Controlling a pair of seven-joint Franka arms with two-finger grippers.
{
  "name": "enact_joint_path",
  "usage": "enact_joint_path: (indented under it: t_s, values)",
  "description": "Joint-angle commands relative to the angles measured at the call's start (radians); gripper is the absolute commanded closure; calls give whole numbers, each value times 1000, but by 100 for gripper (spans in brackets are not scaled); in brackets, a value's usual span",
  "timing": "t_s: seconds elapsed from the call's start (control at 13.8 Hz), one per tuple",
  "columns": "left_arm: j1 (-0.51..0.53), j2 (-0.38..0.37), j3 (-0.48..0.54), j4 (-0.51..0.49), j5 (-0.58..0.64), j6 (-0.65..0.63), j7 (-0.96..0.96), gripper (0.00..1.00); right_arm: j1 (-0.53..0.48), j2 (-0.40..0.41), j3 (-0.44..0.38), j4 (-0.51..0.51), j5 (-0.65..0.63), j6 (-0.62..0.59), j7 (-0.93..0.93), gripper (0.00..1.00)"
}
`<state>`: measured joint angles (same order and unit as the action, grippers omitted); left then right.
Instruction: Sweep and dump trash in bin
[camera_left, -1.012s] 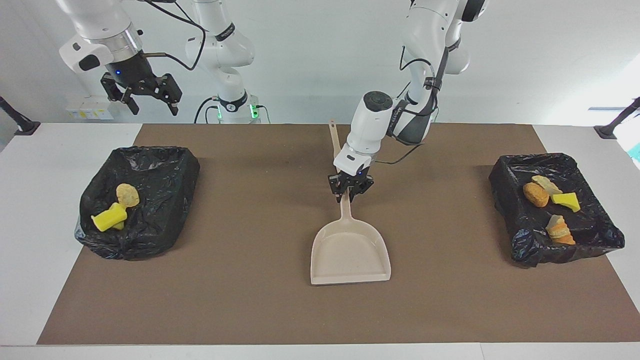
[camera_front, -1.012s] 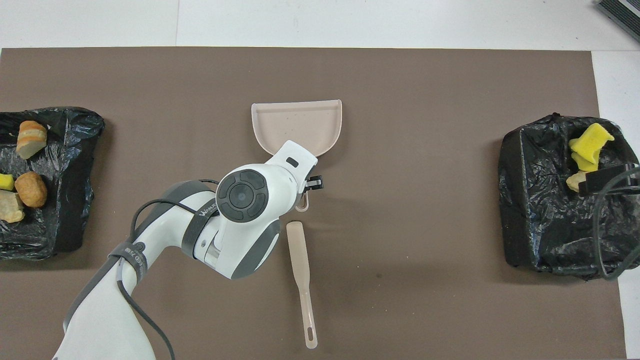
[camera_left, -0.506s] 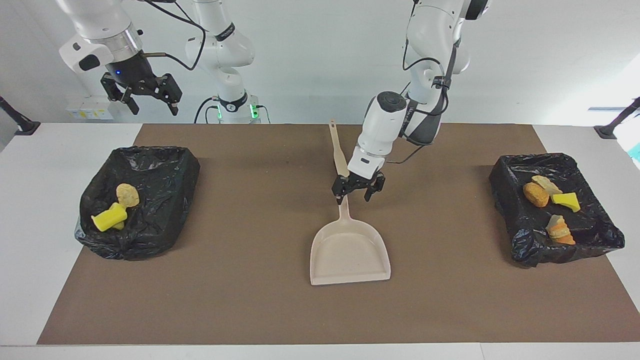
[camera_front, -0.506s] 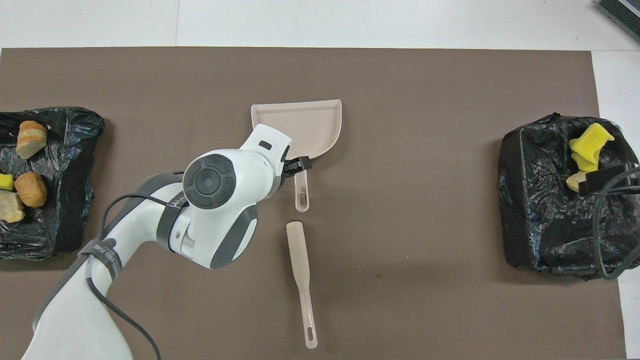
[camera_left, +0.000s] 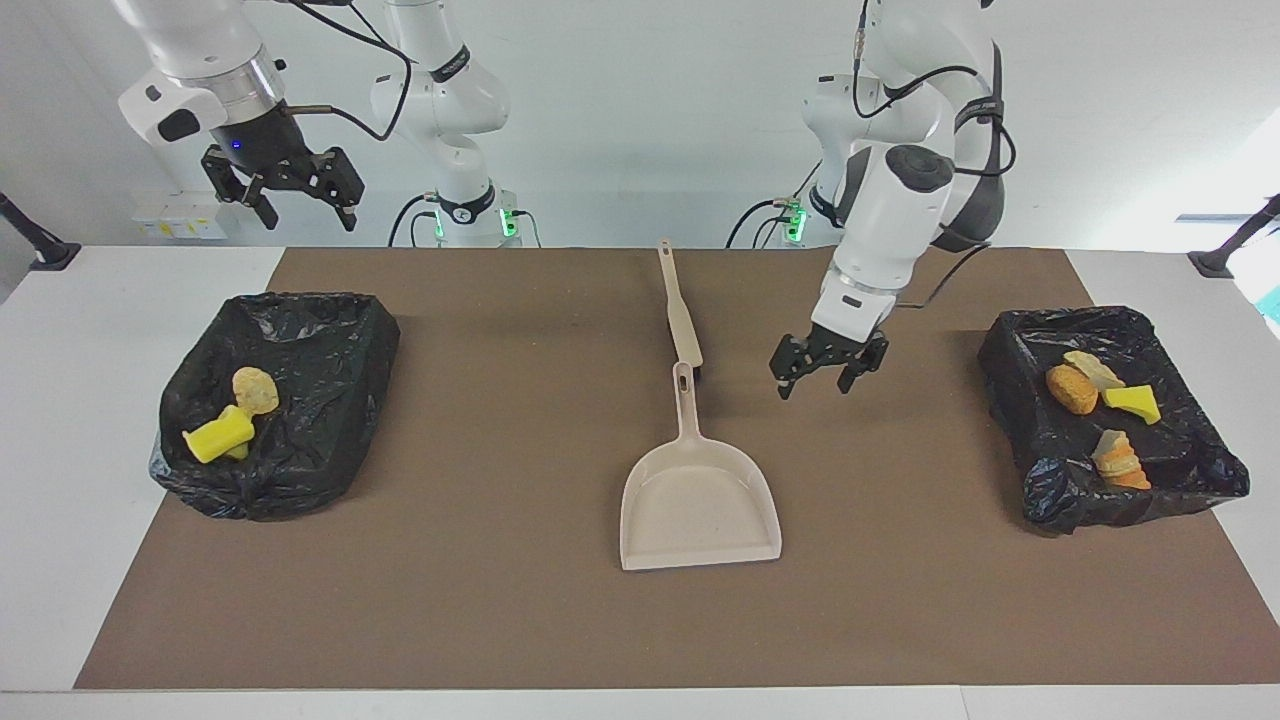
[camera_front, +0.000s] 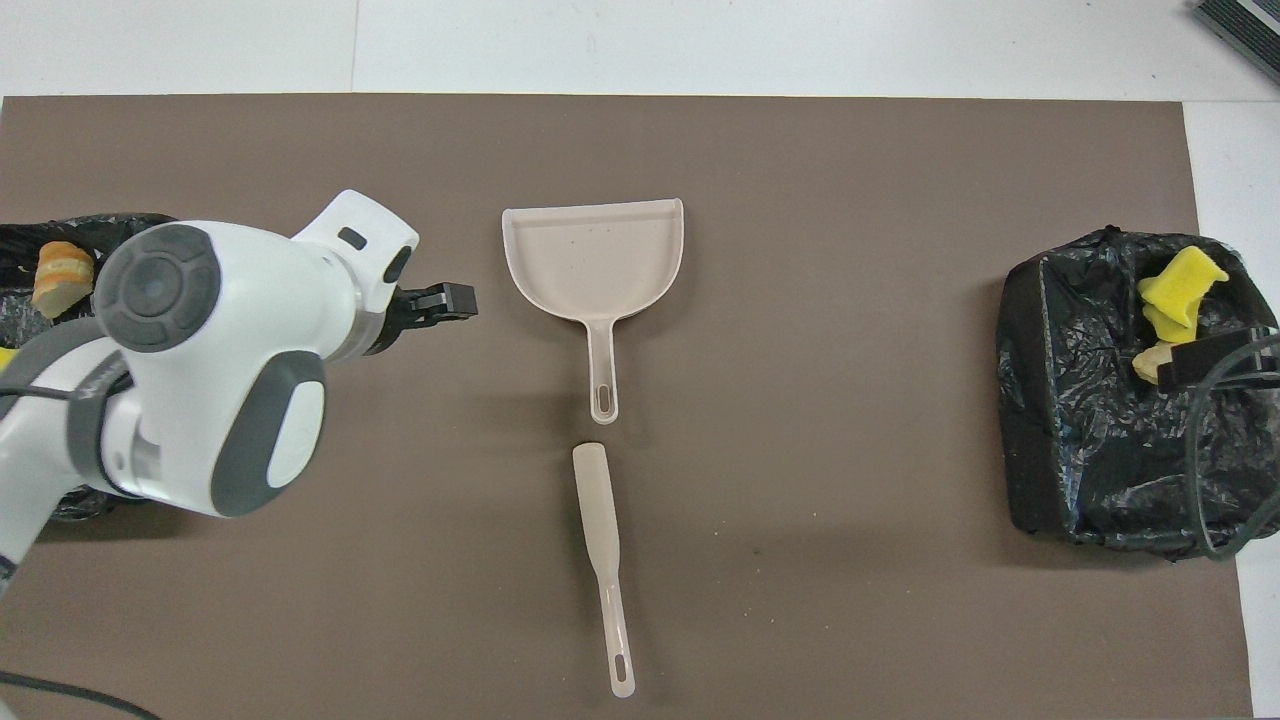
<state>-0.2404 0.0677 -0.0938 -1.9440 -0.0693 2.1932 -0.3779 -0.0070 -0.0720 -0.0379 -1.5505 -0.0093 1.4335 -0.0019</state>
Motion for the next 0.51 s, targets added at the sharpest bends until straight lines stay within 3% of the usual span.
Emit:
enact_joint_path:
  t_s: [0.0,0.29,0.43]
  values:
    - [93,-61,-9,-15,-7,-104,179,0,-1,-5,-4,3,17,1,10,0]
    - [206,-104,-7,-4,-7,-190,381,0,-1,-6,-4,3,17,1,10,0]
    - [256,-108,-7,67,-7,-304,448,0,-1,-5,-4,3,17,1,10,0]
